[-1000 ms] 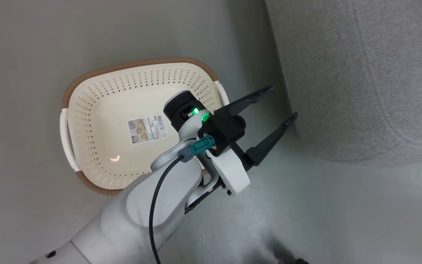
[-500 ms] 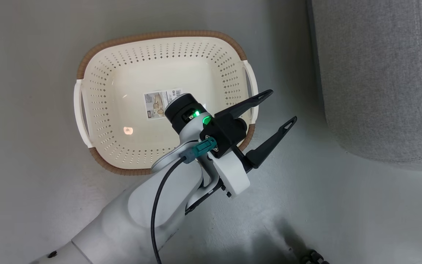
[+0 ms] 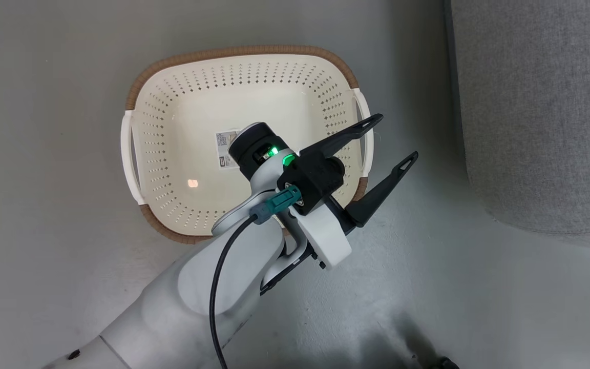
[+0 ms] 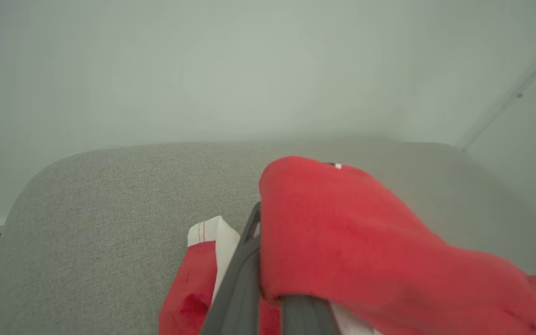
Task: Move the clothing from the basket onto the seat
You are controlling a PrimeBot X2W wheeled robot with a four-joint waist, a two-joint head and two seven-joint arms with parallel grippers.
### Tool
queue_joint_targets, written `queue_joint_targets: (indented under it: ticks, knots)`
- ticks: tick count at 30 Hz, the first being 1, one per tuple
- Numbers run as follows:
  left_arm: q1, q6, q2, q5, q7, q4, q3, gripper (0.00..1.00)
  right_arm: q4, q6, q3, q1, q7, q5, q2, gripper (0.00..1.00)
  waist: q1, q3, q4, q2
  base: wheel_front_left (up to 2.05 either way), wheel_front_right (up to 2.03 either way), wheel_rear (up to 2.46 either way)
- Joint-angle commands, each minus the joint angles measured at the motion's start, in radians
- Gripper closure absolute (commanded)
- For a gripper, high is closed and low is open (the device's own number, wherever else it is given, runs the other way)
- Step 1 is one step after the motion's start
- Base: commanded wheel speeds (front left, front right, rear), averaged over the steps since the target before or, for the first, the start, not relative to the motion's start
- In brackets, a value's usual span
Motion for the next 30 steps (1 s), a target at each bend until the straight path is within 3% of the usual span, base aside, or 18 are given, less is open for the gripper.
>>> queue_joint_targets:
  ticks: [1, 2, 3, 4, 11, 19, 30]
  knots:
    - [0.0, -0.007, -0.009, 0.005, -0.006, -0.035, 0.023, 0.0, -0.015, 0.003, 0.025, 0.043, -0.014, 0.025, -0.021, 1.0, 0.0, -0.017, 0.007, 0.0, 0.0, 0.0, 0.0]
    - [0.002, -0.007, -0.01, 0.004, -0.006, -0.038, 0.026, 0.0, -0.014, 0.003, 0.043, 0.059, -0.018, 0.044, -0.021, 0.79, 0.0, -0.025, 0.009, 0.0, 0.0, 0.0, 0.0]
    - [0.004, -0.007, -0.011, 0.004, -0.006, -0.041, 0.028, 0.0, -0.016, 0.003, 0.059, 0.074, -0.022, 0.065, -0.019, 0.51, 0.0, -0.035, 0.011, 0.0, 0.0, 0.0, 0.0]
    - [0.006, -0.007, -0.012, 0.002, -0.006, -0.043, 0.03, 0.0, -0.02, 0.003, 0.078, 0.091, -0.027, 0.085, -0.016, 0.0, 0.0, -0.045, 0.014, 0.0, 0.0, 0.0, 0.0]
    - [0.03, -0.007, -0.016, 0.0, -0.006, -0.061, 0.057, 0.0, -0.128, 0.003, 0.233, 0.262, -0.056, 0.254, 0.018, 0.0, 0.0, -0.136, 0.035, 0.0, 0.0, 0.0, 0.0]
    - [0.079, -0.007, -0.018, -0.011, -0.006, -0.079, 0.076, 0.0, -0.257, 0.003, 0.39, 0.442, -0.061, 0.429, -0.011, 0.0, 0.0, -0.251, 0.064, 0.0, 0.0, 0.0, 0.0]
    - [0.14, -0.007, -0.019, -0.036, -0.006, -0.088, 0.083, 0.0, -0.286, 0.003, 0.499, 0.554, -0.062, 0.533, -0.012, 0.0, 0.0, -0.376, 0.079, 0.0, 0.0, 0.0, 0.0]
